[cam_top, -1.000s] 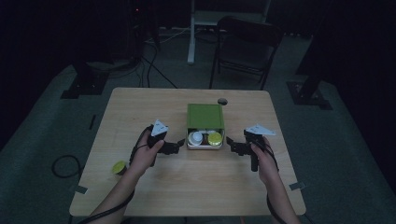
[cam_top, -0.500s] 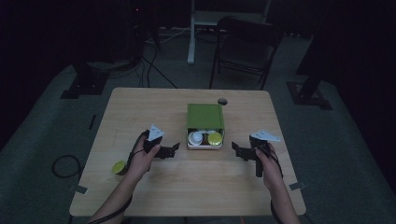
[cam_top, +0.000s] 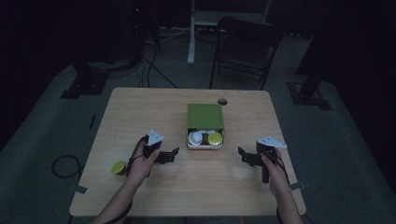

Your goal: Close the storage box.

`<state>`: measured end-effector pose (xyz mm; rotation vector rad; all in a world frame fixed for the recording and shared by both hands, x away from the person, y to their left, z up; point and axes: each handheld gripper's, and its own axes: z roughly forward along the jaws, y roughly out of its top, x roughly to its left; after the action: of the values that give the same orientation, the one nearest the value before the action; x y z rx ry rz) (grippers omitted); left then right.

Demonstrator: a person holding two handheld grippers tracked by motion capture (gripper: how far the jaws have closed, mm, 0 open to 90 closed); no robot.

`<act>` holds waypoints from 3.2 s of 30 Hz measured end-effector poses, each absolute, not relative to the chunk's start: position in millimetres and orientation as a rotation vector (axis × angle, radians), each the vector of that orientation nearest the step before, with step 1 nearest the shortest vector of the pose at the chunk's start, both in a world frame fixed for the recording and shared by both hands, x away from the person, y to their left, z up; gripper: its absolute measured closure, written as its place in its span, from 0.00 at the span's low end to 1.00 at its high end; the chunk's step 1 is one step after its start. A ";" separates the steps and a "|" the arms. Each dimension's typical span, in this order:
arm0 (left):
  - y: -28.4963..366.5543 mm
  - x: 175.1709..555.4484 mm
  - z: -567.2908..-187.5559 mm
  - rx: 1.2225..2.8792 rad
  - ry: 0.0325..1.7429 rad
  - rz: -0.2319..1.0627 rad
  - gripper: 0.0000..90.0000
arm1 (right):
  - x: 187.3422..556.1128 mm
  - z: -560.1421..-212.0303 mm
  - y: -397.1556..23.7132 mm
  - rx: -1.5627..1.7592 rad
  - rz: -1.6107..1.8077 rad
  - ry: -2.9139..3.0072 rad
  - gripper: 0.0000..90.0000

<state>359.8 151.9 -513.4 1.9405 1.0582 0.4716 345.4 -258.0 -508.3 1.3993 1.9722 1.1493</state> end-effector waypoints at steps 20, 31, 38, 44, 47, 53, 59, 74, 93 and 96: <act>154.9 333.2 -527.5 1.994 1.084 0.460 0.07 | 321.9 -523.9 -275.7 1.469 1.039 1.925 0.12; 156.7 319.6 -535.4 2.021 1.086 0.449 0.07 | 308.3 -532.6 -287.6 1.563 0.923 1.856 0.12; 156.4 313.1 -535.8 2.028 1.098 0.448 0.07 | 301.5 -537.9 -295.5 1.591 0.845 1.822 0.12; 153.8 307.4 -538.4 2.025 1.120 0.442 0.07 | 298.1 -544.6 -305.1 1.646 0.786 1.786 0.12; 152.5 304.7 -541.9 2.031 1.135 0.429 0.07 | 297.4 -547.8 -308.1 1.661 0.761 1.787 0.12; 151.2 300.4 -543.9 2.047 1.152 0.435 0.07 | 297.8 -550.3 -308.5 1.670 0.755 1.802 0.12; 153.4 296.9 -545.7 2.095 1.161 0.450 0.07 | 299.4 -550.7 -310.5 1.693 0.780 1.815 0.12; 160.1 292.0 -546.5 2.129 1.178 0.493 0.07 | 301.4 -551.0 -309.7 1.643 0.820 1.889 0.12; 155.5 300.0 -547.2 2.000 1.457 0.594 0.01 | 301.5 -551.1 -309.5 1.640 0.821 1.892 0.12; 155.0 299.6 -547.3 1.995 1.464 0.598 0.01 | 301.5 -551.1 -309.5 1.640 0.822 1.892 0.12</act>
<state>299.6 155.0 -547.3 1.9953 1.4644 0.5976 301.5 -309.5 -551.1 1.6402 1.8919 0.8216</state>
